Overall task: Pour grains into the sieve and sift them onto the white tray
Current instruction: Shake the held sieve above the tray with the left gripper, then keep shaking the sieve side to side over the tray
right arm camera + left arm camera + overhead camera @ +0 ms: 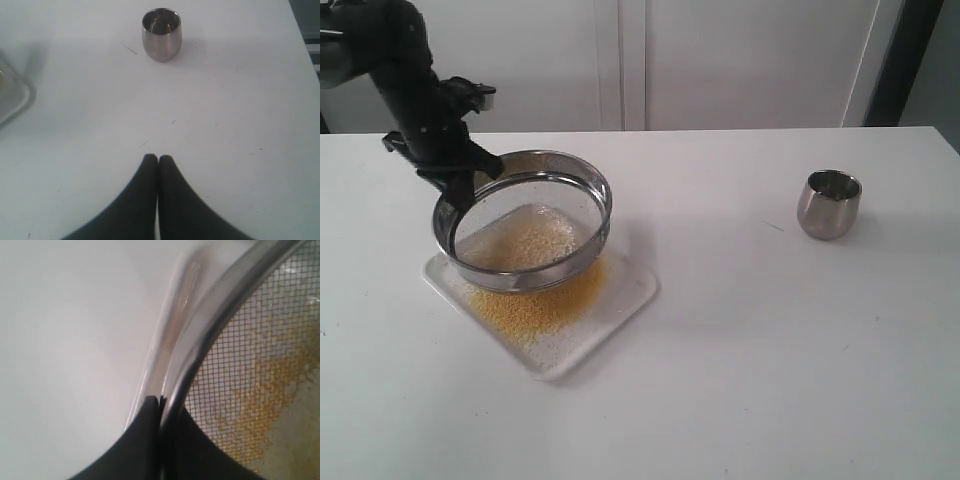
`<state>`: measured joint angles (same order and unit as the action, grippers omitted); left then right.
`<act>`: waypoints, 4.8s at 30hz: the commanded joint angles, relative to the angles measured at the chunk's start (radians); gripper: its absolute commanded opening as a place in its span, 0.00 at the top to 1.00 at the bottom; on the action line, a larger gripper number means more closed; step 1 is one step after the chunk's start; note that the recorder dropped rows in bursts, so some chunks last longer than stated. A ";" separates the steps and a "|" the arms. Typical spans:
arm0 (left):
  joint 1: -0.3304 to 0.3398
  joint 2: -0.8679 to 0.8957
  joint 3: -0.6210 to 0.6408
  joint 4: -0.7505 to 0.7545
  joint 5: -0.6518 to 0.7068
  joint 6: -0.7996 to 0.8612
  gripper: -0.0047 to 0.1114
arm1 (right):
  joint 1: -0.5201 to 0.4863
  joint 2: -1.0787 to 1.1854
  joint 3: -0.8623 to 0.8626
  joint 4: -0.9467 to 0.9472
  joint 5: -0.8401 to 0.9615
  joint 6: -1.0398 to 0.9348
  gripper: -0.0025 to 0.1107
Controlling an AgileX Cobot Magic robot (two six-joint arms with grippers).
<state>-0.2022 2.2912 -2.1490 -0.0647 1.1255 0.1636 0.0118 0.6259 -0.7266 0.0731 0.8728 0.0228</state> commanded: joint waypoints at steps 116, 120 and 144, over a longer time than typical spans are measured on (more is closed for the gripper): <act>0.069 -0.009 -0.036 -0.148 0.096 0.023 0.96 | -0.002 -0.006 0.004 0.002 -0.006 0.019 0.98; -0.043 -0.013 -0.026 -0.072 0.096 0.028 0.96 | -0.002 -0.006 0.004 0.002 -0.006 0.019 0.98; 0.035 -0.011 -0.080 -0.028 0.060 0.023 0.96 | -0.002 -0.006 0.004 0.004 -0.006 0.019 0.98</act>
<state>-0.2608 2.2969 -2.2086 -0.0662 1.1290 0.2006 0.0118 0.6245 -0.7266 0.0749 0.8728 0.0395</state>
